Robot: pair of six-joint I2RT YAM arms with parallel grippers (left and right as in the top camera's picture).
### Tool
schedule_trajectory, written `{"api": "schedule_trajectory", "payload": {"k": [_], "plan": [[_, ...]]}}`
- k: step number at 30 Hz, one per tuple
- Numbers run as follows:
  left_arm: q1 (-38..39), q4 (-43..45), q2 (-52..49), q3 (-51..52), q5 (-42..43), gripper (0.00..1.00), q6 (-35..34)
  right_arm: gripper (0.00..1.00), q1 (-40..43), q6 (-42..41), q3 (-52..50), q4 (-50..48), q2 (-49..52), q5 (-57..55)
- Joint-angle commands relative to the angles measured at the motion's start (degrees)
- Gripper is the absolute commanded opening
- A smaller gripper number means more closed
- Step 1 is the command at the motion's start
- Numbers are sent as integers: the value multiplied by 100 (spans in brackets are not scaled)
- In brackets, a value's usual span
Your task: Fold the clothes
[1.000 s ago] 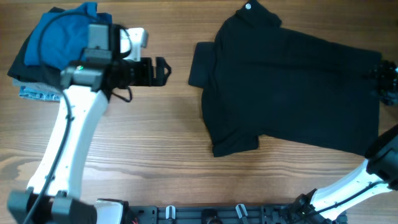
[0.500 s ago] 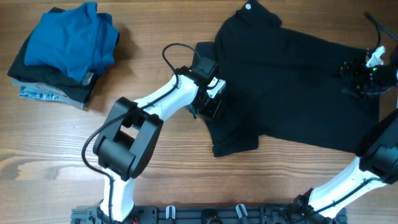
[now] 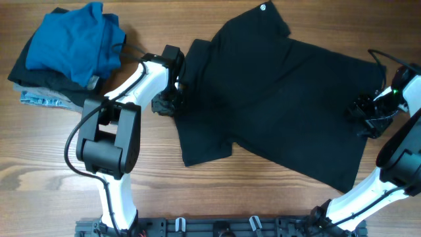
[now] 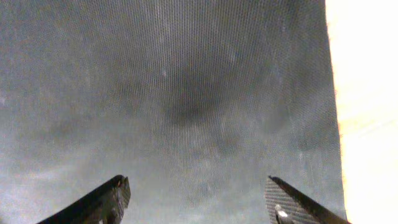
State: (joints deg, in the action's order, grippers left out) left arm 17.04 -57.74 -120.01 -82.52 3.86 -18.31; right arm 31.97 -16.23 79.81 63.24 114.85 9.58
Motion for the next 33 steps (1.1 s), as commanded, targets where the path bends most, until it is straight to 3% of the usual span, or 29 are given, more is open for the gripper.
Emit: {"api": "schedule_trajectory", "payload": {"k": [1,5,7,12,14,17,19,24,28,31,33], "plan": [[120,-415,-92,133,-155,38,341,62,17,-101,-125,-166,-96,-236],[160,-627,717,-479,-153,52,466,71,195,136,-101,-374,-363,535],[142,-105,994,-581,-157,51,463,73,208,144,-101,-448,-737,807],[149,2225,566,-546,-122,36,463,79,197,275,-114,-356,-1290,1093],[149,2723,72,-546,63,18,466,79,190,275,-146,-210,-1287,1106],[151,3067,-354,-546,546,4,514,79,120,278,-146,-214,-1287,1106],[140,2986,-555,-546,654,6,634,79,37,275,-146,-269,-1285,1104],[-463,1626,-903,-546,-1141,4,203,80,-260,271,-157,-254,-1285,951],[-1257,1200,-855,-546,-1117,4,68,80,-507,-57,-649,-302,-1285,481],[-1436,1220,-667,-553,-96,4,435,80,-522,-820,-1368,-540,-1285,-501],[-1318,1303,-474,-557,367,6,793,81,-450,-828,-1692,-831,-1285,-922]]}}
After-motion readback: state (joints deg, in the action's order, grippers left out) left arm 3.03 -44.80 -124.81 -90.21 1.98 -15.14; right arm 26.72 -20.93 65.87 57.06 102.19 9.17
